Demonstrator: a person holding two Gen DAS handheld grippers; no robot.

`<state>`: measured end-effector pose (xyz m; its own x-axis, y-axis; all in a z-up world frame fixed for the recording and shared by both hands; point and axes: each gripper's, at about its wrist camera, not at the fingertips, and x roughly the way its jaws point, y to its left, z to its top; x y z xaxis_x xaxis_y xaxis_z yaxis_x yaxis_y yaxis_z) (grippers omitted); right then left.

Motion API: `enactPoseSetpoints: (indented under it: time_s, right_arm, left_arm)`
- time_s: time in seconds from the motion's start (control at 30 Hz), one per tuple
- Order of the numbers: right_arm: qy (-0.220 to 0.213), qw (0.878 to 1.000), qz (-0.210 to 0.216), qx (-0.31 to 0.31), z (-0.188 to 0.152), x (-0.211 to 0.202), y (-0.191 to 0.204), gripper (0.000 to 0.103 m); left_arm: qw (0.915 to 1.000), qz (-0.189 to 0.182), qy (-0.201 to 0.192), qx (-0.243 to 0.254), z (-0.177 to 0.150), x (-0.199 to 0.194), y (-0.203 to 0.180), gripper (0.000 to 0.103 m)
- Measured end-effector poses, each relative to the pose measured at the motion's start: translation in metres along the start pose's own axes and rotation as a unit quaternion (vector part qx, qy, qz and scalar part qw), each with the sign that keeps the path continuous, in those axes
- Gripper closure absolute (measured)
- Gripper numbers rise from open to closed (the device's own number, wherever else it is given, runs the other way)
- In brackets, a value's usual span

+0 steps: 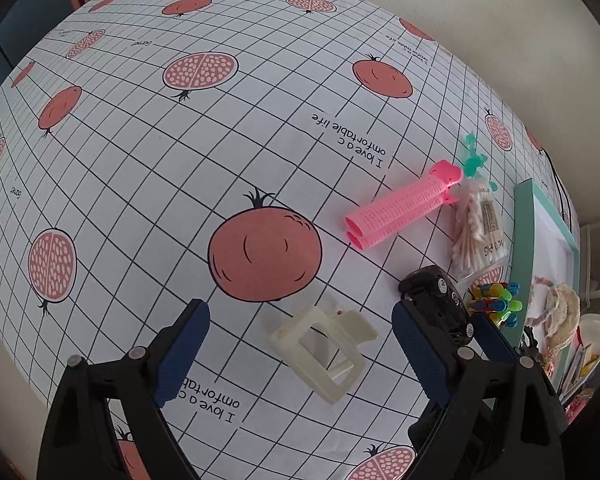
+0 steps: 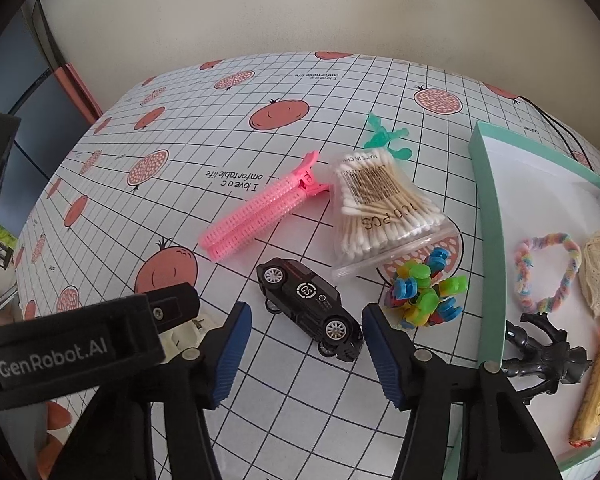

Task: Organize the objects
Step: 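Grasp the black toy car with the right tool while the left tool grasps the white plastic clip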

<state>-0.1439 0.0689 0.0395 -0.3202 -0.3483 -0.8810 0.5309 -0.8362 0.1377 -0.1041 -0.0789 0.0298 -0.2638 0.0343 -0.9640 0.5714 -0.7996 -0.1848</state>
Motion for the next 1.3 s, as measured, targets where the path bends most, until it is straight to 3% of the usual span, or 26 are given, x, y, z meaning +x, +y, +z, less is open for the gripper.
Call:
enactPoseSetpoints:
  time_s: [0.37,0.47,0.57,0.73,0.97,1.0,1.03,1.3]
  right_arm:
    - [0.013,1.000,-0.005,0.014,-0.002,0.013,-0.004,0.044]
    - [0.016,1.000,-0.007,0.014,-0.003,0.016,-0.003,0.044]
    - [0.017,1.000,-0.013,0.007,-0.003,0.018,0.000,0.045]
    - [0.017,1.000,-0.010,0.005,-0.002,0.019,0.003,0.059]
    - [0.018,1.000,-0.006,0.000,-0.003,0.018,0.004,0.071]
    - [0.019,1.000,-0.007,-0.001,-0.002,0.018,0.004,0.080]
    - [0.020,1.000,-0.006,-0.001,-0.003,0.018,0.005,0.082]
    - [0.015,1.000,0.005,0.008,-0.003,0.014,0.001,0.084]
  left_arm:
    - [0.9998,0.001,0.020,-0.006,-0.001,0.011,0.001,0.017]
    - [0.9997,-0.002,0.024,-0.006,-0.002,0.012,0.001,0.032]
    - [0.9997,-0.002,0.025,-0.007,-0.002,0.012,0.001,0.036]
    - [0.9996,-0.002,0.026,-0.009,-0.002,0.012,0.002,0.058]
    - [0.9998,-0.003,0.020,-0.006,-0.005,0.008,0.007,0.059]
    - [0.9998,-0.003,0.018,-0.004,-0.006,0.007,0.007,0.059]
    - [0.9998,-0.002,0.017,-0.004,-0.006,0.006,0.007,0.060]
    - [1.0000,-0.004,-0.001,0.006,-0.008,-0.002,0.008,0.062]
